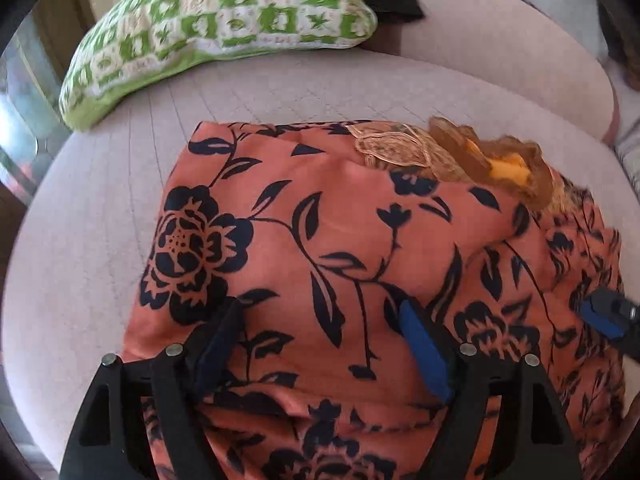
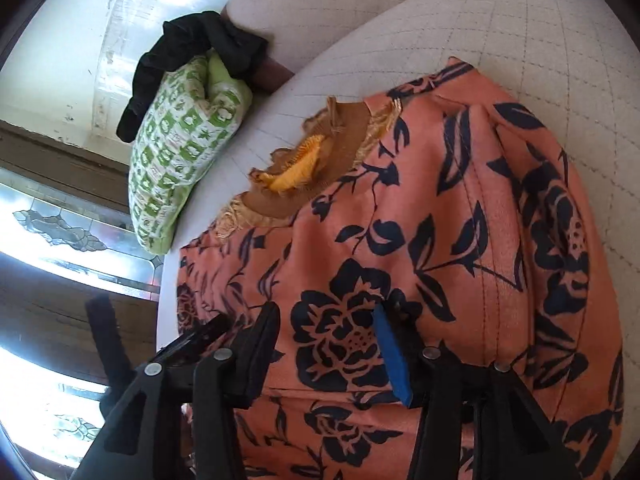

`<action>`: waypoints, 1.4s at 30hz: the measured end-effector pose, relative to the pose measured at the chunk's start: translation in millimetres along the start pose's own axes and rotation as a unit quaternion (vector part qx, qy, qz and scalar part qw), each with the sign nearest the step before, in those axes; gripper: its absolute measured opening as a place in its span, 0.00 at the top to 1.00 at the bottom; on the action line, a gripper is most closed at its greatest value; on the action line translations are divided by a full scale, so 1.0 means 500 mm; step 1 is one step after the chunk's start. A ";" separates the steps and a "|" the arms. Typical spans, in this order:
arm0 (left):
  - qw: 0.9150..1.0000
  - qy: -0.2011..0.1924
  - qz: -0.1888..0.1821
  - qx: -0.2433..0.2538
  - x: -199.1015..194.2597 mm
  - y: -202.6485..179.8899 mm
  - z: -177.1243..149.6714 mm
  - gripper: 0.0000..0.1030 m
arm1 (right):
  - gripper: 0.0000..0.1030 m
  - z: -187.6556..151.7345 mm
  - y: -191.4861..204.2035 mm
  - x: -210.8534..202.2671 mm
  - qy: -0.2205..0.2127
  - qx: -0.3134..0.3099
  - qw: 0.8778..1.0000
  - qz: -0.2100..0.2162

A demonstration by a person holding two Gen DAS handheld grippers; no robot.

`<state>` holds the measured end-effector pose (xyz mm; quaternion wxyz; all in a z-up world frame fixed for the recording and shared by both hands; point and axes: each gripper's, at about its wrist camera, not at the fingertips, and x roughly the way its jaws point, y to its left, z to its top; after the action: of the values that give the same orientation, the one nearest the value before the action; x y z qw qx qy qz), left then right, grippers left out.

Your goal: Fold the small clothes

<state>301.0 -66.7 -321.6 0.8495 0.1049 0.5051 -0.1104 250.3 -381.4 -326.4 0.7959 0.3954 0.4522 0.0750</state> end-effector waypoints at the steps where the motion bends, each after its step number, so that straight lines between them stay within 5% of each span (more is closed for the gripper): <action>1: 1.000 0.005 -0.005 0.001 -0.010 0.001 -0.005 0.21 | 0.48 -0.004 -0.008 -0.008 -0.002 0.006 1.000 0.002; 4: 0.999 -0.005 -0.030 -0.019 -0.064 0.034 -0.033 0.21 | 0.48 -0.002 -0.025 -0.038 -0.004 0.017 1.000 0.011; 8: 0.998 -0.002 -0.040 -0.044 -0.138 0.124 -0.095 0.21 | 0.31 -0.029 -0.033 -0.124 -0.028 0.013 0.999 0.028; 15: 0.993 0.047 -0.041 -0.102 -0.207 0.324 -0.267 0.21 | 0.22 -0.141 -0.061 -0.300 -0.067 -0.021 0.997 0.014; 22: 0.992 0.064 -0.073 -0.085 -0.208 0.328 -0.390 0.21 | 0.21 -0.323 -0.137 -0.416 -0.066 -0.008 0.997 -0.045; 25: 0.994 0.082 -0.049 -0.044 -0.190 0.299 -0.430 0.21 | 0.21 -0.381 -0.129 -0.423 -0.057 -0.012 0.996 -0.062; 26: 0.994 0.087 -0.047 -0.036 -0.186 0.293 -0.445 0.31 | 0.20 -0.399 -0.120 -0.420 -0.056 -0.020 0.996 -0.072; 27: 0.994 0.091 -0.059 -0.031 -0.184 0.286 -0.459 0.53 | 0.19 -0.417 -0.106 -0.414 -0.052 -0.033 0.995 -0.083; 30: 0.995 0.067 -0.068 -0.009 -0.203 0.267 -0.480 0.75 | 0.19 -0.467 -0.055 -0.384 -0.040 -0.086 0.988 -0.118; 32: 0.995 0.059 -0.083 -0.001 -0.215 0.256 -0.487 0.75 | 0.18 -0.496 -0.021 -0.361 -0.035 -0.121 0.983 -0.137; 34: 0.994 0.061 -0.094 0.001 -0.220 0.253 -0.490 0.65 | 0.17 -0.531 0.015 -0.328 -0.024 -0.163 0.972 -0.166; 35: 0.993 0.067 -0.097 0.000 -0.215 0.251 -0.488 0.44 | 0.17 -0.547 0.028 -0.312 -0.020 -0.185 0.965 -0.185; 36: 0.992 0.073 -0.101 -0.008 -0.210 0.250 -0.489 0.33 | 0.17 -0.563 0.040 -0.288 -0.019 -0.208 0.953 -0.220; 40: 0.989 0.079 -0.125 -0.021 -0.192 0.246 -0.487 0.34 | 0.18 -0.584 0.021 -0.211 0.001 -0.234 0.922 -0.309; 41: 0.990 0.078 -0.117 -0.022 -0.195 0.245 -0.489 0.45 | 0.25 -0.586 0.011 -0.211 0.003 -0.231 0.921 -0.314; 42: 0.991 0.073 -0.111 -0.021 -0.197 0.243 -0.487 0.68 | 0.32 -0.587 0.008 -0.233 -0.016 -0.229 0.925 -0.304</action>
<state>87.6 127.8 -340.6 0.7945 0.0379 0.5769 -0.1856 -44.8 -269.5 -328.6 0.8566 0.0474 0.5082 -0.0758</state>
